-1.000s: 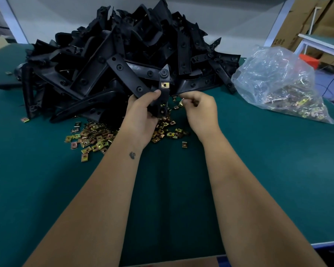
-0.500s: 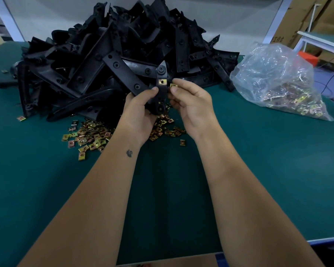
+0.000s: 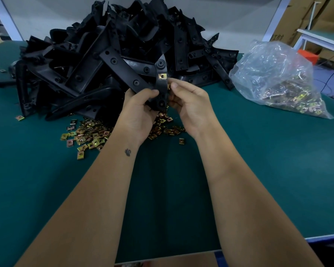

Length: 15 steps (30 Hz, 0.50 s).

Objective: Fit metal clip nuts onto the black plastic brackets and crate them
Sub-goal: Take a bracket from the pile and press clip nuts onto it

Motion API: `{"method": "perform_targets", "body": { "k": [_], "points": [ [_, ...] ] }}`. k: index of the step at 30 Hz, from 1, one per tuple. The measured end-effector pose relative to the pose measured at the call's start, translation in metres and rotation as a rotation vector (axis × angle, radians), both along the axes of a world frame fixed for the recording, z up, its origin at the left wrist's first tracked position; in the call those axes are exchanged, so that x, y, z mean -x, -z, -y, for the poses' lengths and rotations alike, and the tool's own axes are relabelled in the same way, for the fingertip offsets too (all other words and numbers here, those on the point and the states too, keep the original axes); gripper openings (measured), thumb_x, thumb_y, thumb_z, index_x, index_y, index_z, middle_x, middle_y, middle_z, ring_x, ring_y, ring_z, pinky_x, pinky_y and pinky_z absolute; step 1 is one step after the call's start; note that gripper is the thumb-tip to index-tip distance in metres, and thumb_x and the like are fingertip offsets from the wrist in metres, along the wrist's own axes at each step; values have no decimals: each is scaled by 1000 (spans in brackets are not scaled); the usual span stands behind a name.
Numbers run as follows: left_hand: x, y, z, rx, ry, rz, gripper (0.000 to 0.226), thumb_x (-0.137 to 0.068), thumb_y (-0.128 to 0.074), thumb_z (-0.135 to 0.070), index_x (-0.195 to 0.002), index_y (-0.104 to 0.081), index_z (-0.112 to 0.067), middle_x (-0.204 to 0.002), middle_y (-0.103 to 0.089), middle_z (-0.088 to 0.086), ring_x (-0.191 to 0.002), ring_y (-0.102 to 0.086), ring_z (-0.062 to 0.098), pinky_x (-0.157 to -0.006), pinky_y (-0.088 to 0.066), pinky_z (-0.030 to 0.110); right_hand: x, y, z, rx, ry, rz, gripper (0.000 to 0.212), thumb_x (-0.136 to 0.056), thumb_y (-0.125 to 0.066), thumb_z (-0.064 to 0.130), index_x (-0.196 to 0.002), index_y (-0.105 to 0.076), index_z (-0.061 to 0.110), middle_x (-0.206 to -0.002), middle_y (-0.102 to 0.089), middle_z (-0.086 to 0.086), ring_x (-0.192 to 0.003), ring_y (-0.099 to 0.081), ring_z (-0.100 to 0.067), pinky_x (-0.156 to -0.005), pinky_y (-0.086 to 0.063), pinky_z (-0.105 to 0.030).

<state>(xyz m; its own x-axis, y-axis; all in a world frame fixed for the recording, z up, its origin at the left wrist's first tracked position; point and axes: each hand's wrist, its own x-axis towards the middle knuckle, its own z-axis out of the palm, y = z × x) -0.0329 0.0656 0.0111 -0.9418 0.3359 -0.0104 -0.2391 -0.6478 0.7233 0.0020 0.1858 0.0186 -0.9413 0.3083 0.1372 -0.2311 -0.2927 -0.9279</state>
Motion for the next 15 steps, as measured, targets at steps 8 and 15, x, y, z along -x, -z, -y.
{"method": "perform_targets", "body": {
  "k": [8, 15],
  "points": [
    [-1, -2, 3, -38, -8, -53, 48, -95, -51, 8, -140, -40, -5, -117, -62, 11, -110, -61, 23, -101, -49, 39, -2, 0, -1, 25, -82, 44, 17, -95, -57, 2, -100, -72, 8, -82, -71, -2, -71, -63, -10, -65, -51, -21],
    [0, -2, 3, -35, -6, -52, 48, -95, -49, 9, -141, -38, -2, -125, -57, 15, -116, -57, 27, -100, -50, 37, -2, 0, -4, 50, -100, 81, 12, -90, -63, 3, -94, -72, 10, -76, -73, 0, -66, -66, -10, -61, -52, -20]
  ]
}}
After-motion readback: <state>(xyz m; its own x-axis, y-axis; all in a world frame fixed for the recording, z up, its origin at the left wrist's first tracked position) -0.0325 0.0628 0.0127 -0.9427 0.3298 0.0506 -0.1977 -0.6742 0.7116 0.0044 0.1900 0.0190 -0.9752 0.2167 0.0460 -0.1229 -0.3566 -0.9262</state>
